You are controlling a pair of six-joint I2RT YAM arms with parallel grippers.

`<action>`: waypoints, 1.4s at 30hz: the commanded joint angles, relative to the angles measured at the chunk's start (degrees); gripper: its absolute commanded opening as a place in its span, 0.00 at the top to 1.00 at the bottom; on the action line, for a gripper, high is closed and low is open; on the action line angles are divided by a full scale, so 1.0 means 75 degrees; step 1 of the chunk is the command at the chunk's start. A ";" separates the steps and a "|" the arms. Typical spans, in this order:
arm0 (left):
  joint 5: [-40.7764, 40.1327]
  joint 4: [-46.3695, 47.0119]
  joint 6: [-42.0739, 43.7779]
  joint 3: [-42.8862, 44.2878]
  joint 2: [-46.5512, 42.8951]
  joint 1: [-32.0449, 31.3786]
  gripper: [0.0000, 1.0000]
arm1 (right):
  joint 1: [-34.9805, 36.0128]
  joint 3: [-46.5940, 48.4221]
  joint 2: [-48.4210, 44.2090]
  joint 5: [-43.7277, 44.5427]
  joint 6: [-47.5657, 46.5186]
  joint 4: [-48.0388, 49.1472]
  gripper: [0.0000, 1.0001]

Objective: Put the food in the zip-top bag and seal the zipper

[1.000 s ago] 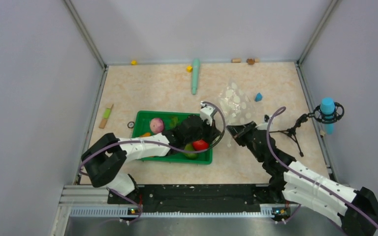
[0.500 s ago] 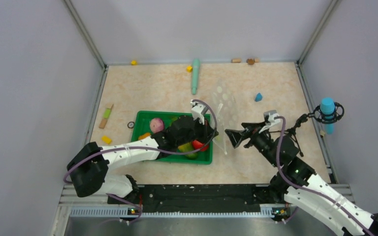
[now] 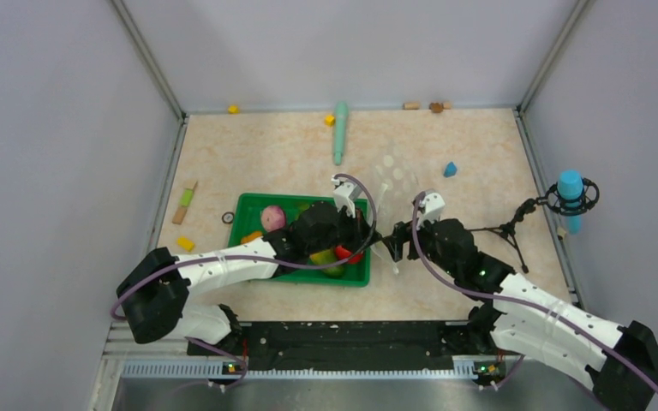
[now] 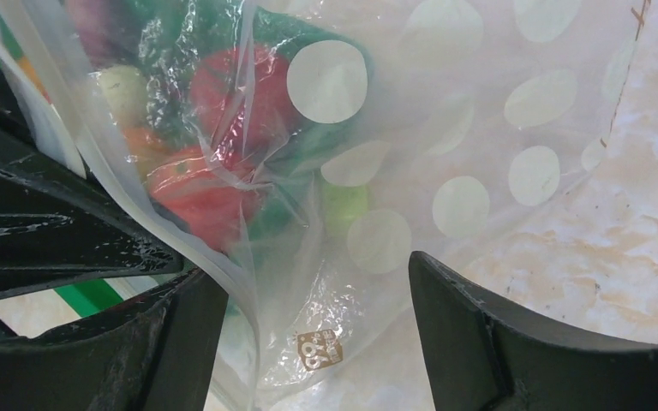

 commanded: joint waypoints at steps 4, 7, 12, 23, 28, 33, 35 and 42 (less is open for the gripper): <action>0.0062 0.0254 -0.0379 0.0166 -0.0096 -0.0046 1.00 | 0.0144 -0.0104 0.0143 0.0373 0.0133 0.1019 0.30; 0.0119 0.0262 -0.0494 0.0211 -0.0047 -0.0043 1.00 | 0.0232 -0.0137 0.0197 0.0699 0.0113 0.1321 0.36; 0.0353 0.0325 -0.0616 0.0385 0.0165 -0.0046 1.00 | 0.0475 -0.0083 0.0566 0.1301 -0.0035 0.1900 0.50; -0.1251 -0.0677 -0.0541 0.0599 0.0091 -0.0003 1.00 | 0.0537 0.1029 -0.0350 0.3804 0.1433 -0.0614 0.95; -0.1504 -0.0946 -0.0683 0.0587 0.0099 0.0294 1.00 | 0.0546 0.1691 -0.1321 0.3729 0.2361 -0.2596 1.00; -0.1276 -0.1056 -0.0830 0.0595 0.0290 0.0734 1.00 | 0.0537 0.2181 -0.1892 0.2886 0.2693 -0.3709 1.00; -0.1224 -0.1129 -0.0795 0.0633 0.0345 0.0783 1.00 | 0.0546 0.2244 -0.1926 0.2817 0.2705 -0.3864 1.00; -0.0379 -0.2015 -0.0281 0.1148 0.0572 0.0783 0.70 | 0.0540 0.2285 -0.1426 0.3135 0.3178 -0.3933 1.00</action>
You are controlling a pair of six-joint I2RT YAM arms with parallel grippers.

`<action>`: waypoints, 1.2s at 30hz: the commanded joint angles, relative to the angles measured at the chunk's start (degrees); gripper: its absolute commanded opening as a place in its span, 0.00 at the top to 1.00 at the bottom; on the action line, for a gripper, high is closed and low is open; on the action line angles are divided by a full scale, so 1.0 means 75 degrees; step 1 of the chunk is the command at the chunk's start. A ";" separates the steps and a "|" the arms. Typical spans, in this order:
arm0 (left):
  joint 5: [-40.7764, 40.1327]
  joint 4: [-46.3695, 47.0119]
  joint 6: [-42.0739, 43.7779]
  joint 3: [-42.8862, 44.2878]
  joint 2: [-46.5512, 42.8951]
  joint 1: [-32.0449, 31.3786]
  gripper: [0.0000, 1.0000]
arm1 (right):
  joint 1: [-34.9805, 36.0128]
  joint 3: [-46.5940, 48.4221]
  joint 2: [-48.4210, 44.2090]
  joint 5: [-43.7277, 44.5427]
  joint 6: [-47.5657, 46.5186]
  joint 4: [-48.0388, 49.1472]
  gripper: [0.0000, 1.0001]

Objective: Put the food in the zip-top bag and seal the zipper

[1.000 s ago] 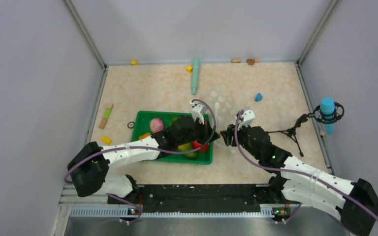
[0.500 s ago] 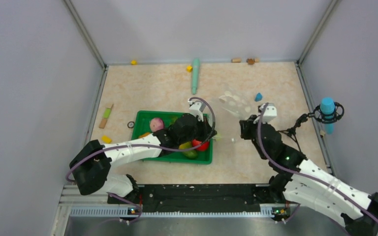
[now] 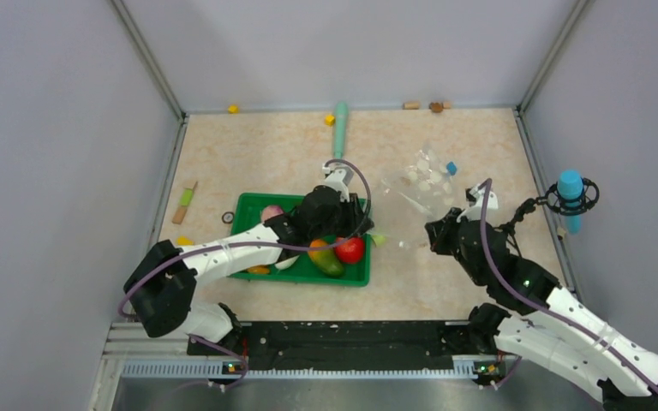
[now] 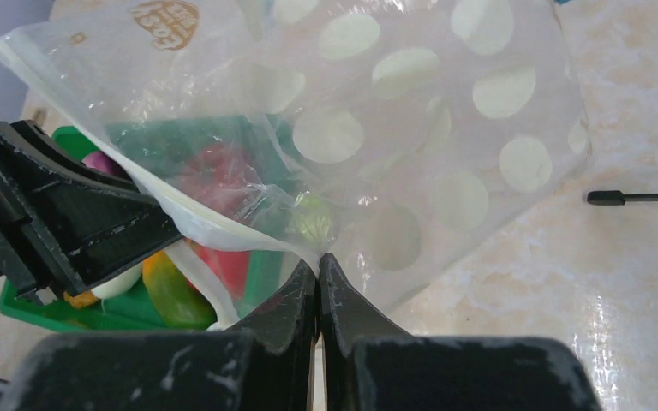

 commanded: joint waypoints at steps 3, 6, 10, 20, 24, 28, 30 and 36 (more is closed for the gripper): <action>0.1523 -0.0592 0.0759 0.0359 0.0213 0.0127 0.48 | 0.0046 0.0509 0.0567 0.0427 0.0687 -0.0224 1.00; 0.2498 -0.0045 0.0990 0.0106 0.0047 0.0088 0.25 | 0.0039 0.0480 0.0997 0.0321 0.0765 -0.0009 1.00; 0.2683 -0.0022 0.1095 -0.0027 -0.0264 0.0000 0.06 | 0.0038 0.0622 0.1572 0.0534 0.0758 0.0046 1.00; 0.1406 -0.0678 0.1084 -0.1010 -0.2171 -0.0014 0.03 | -0.0258 0.0773 0.2449 0.0409 0.0995 0.0172 1.00; 0.0024 -0.0767 0.0860 -0.1459 -0.2627 -0.0014 0.03 | -0.0423 0.0777 0.2815 -0.0217 0.0775 0.0412 1.00; -0.0475 -0.1113 0.0728 -0.1548 -0.2234 -0.0004 0.03 | -0.0675 0.0942 0.2991 -0.0645 0.0685 0.0228 1.00; -0.0330 -0.1114 0.0719 -0.1505 -0.1942 -0.0011 0.03 | -0.0763 0.0968 0.2997 -0.0830 0.0700 0.0108 1.00; -0.0256 -0.0983 0.0820 -0.1377 -0.1069 -0.0003 0.05 | -0.0877 0.1065 0.3306 -0.1536 0.0483 0.0128 1.00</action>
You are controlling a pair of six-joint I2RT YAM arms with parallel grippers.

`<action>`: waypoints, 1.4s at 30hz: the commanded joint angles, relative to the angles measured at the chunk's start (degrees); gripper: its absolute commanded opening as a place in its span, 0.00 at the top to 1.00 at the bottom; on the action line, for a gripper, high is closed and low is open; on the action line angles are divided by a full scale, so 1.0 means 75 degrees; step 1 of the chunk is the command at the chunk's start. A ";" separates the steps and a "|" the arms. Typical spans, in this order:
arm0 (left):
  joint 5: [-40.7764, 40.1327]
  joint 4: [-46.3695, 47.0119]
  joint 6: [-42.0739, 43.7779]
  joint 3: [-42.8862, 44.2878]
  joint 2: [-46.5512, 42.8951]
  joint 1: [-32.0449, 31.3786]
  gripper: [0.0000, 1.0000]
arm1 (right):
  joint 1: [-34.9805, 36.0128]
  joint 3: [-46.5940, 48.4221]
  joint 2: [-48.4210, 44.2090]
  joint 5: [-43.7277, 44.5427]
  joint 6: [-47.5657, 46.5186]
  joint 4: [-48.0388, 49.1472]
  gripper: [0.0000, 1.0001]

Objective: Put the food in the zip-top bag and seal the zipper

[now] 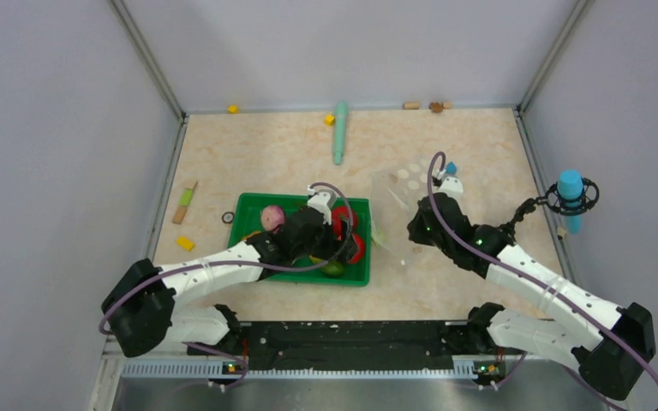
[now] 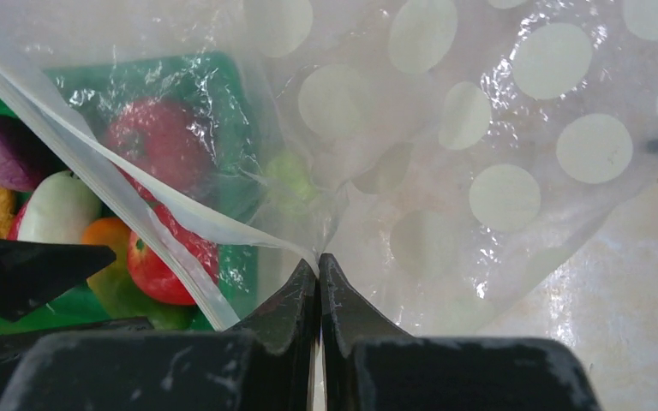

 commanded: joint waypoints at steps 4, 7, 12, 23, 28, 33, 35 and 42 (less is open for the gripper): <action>0.0175 0.0502 0.0154 0.0231 0.0784 -0.0022 0.08 | -0.0089 0.0582 0.0745 -0.0849 -0.0448 0.0134 1.00; 0.0084 0.0504 0.0221 0.0310 0.0984 -0.0022 0.10 | -0.0115 0.0690 0.0962 -0.0792 -0.0678 0.0337 1.00; -0.0111 0.0552 0.0282 0.0380 0.1214 -0.0015 0.10 | -0.0115 0.0283 0.0598 -0.0742 -0.0709 0.0947 1.00; 0.0424 0.1046 0.0215 0.0741 0.2053 -0.0005 0.17 | -0.0136 -0.0716 -0.0758 0.0038 -0.0510 0.1507 1.00; 0.0521 0.1060 0.0205 0.0861 0.2096 -0.0012 0.37 | -0.0145 -0.0888 -0.0993 0.0125 -0.0495 0.1629 1.00; 0.0032 0.0920 0.0159 0.0561 0.1291 -0.0011 0.53 | -0.0156 -0.0951 -0.1001 0.0067 -0.0497 0.1715 1.00; -0.0212 0.0826 0.0178 0.0438 0.0709 -0.0017 0.54 | -0.0146 -0.0939 -0.0983 0.0023 -0.0540 0.1721 1.00; 0.0065 0.1403 0.0511 0.0161 -0.1099 -0.0012 0.56 | -0.0145 -0.0898 -0.0975 -0.0311 -0.0645 0.1777 1.00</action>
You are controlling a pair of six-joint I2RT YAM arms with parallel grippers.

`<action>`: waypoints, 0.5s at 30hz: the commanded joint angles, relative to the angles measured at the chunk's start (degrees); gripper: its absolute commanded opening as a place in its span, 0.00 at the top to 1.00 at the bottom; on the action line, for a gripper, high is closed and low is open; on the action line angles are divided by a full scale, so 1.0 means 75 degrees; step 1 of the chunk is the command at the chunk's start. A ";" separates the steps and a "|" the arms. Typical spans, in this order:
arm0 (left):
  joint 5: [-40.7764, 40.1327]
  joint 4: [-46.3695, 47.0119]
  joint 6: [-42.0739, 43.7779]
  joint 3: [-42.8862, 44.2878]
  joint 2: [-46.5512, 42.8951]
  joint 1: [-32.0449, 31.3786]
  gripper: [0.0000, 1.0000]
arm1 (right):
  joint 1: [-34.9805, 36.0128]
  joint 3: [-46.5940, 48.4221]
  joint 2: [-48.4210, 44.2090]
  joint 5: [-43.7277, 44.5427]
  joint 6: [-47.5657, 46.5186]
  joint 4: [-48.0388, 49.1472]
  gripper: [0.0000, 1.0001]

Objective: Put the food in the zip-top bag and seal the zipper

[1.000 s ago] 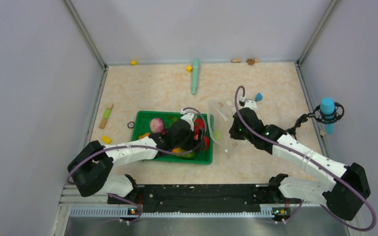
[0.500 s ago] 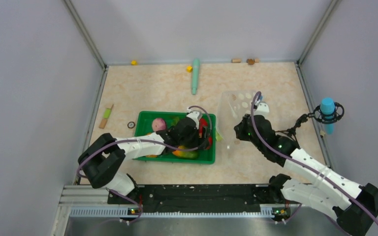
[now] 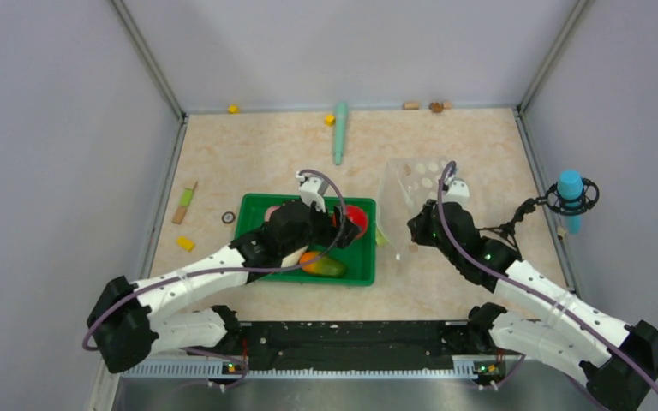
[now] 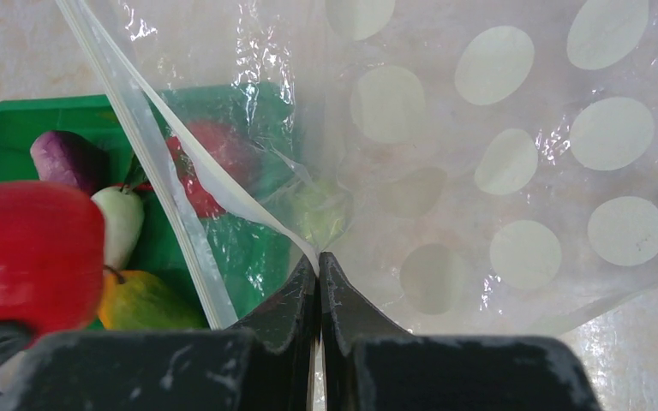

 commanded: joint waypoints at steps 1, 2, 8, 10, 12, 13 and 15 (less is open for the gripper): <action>0.0547 0.1138 0.0337 -0.0088 -0.0849 -0.0034 0.56 | -0.0060 0.0071 -0.0080 -0.0273 -0.0149 0.0369 1.00; 0.0817 0.1458 0.0390 -0.0071 -0.0846 -0.0036 0.56 | -0.0059 0.0074 -0.0078 -0.0324 -0.0177 0.0374 1.00; 0.1597 0.2121 0.0445 0.0867 0.0287 -0.0040 0.62 | -0.0059 0.0214 -0.0202 -0.0936 -0.0344 0.0337 1.00; 0.1700 0.2175 0.0491 0.1198 0.0789 -0.0039 0.64 | -0.0060 0.0241 -0.0336 -0.1143 -0.0366 0.0345 1.00; 0.1713 0.2268 0.0521 0.1482 0.1275 -0.0034 0.66 | -0.0058 0.0254 -0.0505 -0.1489 -0.0414 0.0364 1.00; 0.1763 0.2223 0.0506 0.1660 0.1490 -0.0039 0.68 | -0.0060 0.0265 -0.0590 -0.1756 -0.0479 0.0408 1.00; 0.1766 0.2026 0.0496 0.1972 0.1862 -0.0031 0.70 | -0.0060 0.0304 -0.0762 -0.2238 -0.0580 0.0457 1.00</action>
